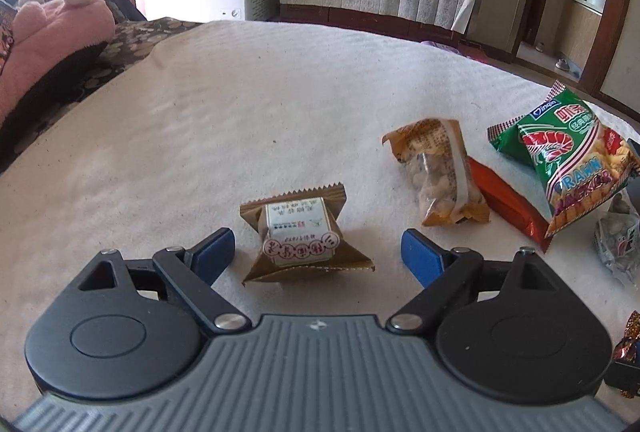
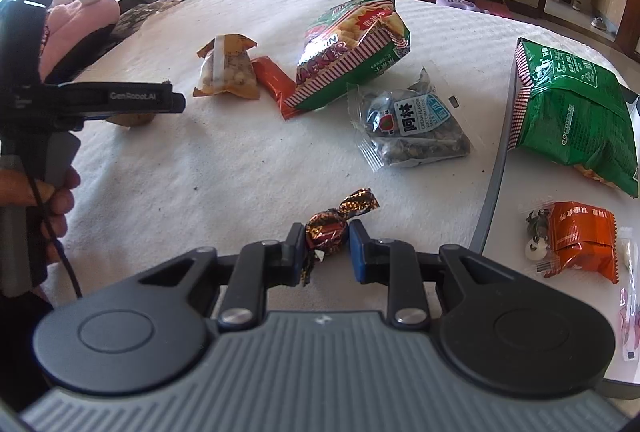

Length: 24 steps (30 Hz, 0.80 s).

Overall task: Organize snacks
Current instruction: 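Grasp the brown chocolate with the right tool while the left tool reaches the cake packet, then close the left tool on the beige cake packet while the right tool holds the chocolate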

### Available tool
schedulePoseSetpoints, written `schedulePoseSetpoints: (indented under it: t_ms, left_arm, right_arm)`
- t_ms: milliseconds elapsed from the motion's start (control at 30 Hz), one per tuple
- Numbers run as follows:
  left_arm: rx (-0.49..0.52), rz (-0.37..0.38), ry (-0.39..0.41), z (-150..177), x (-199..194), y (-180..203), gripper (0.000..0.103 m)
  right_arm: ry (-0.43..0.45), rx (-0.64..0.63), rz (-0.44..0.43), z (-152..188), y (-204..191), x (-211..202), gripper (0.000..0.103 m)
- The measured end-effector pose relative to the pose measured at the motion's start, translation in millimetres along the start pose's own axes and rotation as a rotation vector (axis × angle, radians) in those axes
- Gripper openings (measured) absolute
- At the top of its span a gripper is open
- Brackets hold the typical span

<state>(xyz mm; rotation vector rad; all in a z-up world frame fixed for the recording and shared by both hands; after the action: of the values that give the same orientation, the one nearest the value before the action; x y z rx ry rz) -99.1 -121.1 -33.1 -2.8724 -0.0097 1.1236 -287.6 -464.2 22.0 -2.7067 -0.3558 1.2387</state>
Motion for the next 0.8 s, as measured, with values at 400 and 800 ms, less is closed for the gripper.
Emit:
schedulePoseSetpoints:
  t_ms: [400,800]
  left_arm:
    - [-0.02,0.052,0.016,-1,-11,4,0.061]
    - [-0.01,0.08,0.055,-7,-27,11,0.06]
  right_arm:
    - [0.0,0.0,-0.002,0,0,0,0.027]
    - [0.002,0.009,-0.002,-1,0,-1,0.027]
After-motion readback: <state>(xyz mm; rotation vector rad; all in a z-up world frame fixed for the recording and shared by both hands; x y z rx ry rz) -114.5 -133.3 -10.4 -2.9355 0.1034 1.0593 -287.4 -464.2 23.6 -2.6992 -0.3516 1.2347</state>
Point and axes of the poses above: each gripper's, at about its wrist camera, not at the fingertips, and x roughly the way its jaws point, y to its right, z to its underside, the point moved 6 cm from there along x, roughly the way its jaws point, and after that the axes turned 9 degrees about -z, right-handed, at the moved point
